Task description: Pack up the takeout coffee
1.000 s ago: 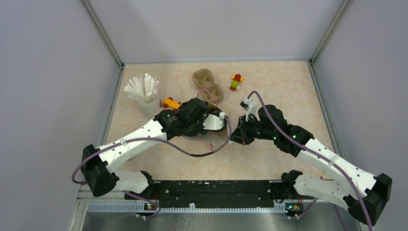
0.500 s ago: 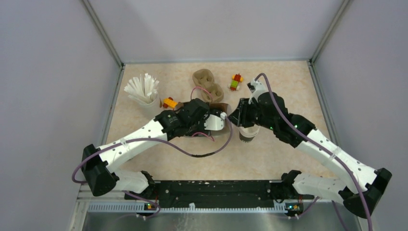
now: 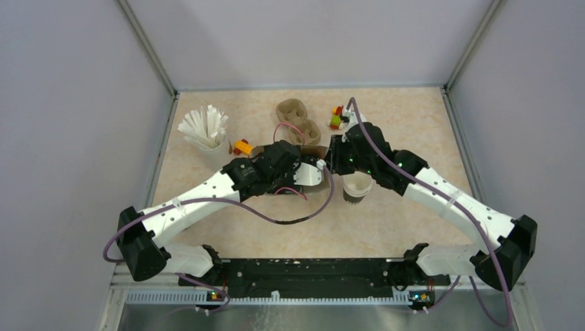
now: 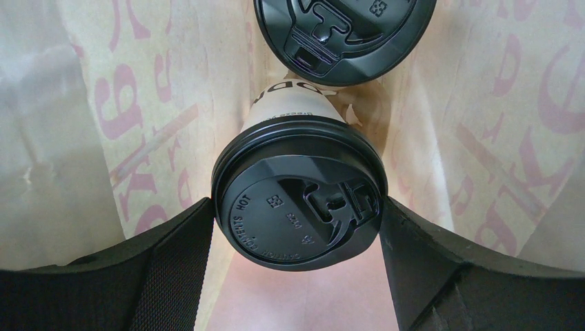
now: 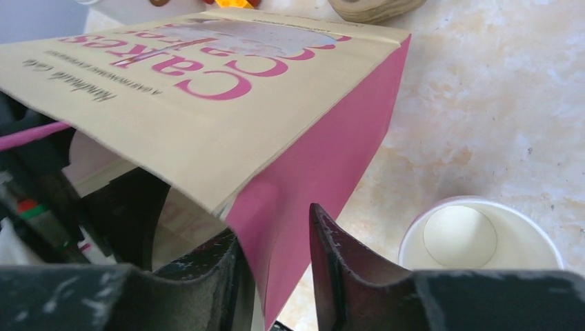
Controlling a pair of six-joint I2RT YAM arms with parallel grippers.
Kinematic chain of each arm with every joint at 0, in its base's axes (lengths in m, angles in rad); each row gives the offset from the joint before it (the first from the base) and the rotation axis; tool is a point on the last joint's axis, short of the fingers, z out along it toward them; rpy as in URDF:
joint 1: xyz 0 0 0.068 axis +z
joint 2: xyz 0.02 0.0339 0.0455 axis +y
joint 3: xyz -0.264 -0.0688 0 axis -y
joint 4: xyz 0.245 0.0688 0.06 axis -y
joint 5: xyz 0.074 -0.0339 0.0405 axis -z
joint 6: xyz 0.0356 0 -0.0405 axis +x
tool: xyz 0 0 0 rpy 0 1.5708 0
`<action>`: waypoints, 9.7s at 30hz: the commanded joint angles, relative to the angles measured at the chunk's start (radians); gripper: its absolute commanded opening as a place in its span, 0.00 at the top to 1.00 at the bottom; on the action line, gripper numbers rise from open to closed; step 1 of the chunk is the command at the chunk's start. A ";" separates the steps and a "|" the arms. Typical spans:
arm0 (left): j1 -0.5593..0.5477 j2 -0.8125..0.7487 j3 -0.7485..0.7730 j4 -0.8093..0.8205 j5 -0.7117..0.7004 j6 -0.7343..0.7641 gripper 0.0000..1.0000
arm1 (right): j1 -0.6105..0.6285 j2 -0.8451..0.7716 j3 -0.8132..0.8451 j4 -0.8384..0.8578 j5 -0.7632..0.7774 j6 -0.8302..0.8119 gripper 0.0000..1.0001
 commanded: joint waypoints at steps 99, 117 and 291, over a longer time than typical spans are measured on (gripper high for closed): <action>-0.204 -0.004 -0.067 -0.148 -0.187 -0.102 0.93 | -0.006 -0.208 -0.246 0.194 -0.253 -0.281 1.00; -0.203 0.037 0.034 -0.189 -0.191 -0.113 0.93 | -0.006 -0.194 -0.240 0.203 -0.259 -0.268 1.00; -0.235 0.090 0.018 -0.141 -0.217 -0.136 0.31 | -0.006 -0.104 -0.150 0.176 -0.230 -0.213 1.00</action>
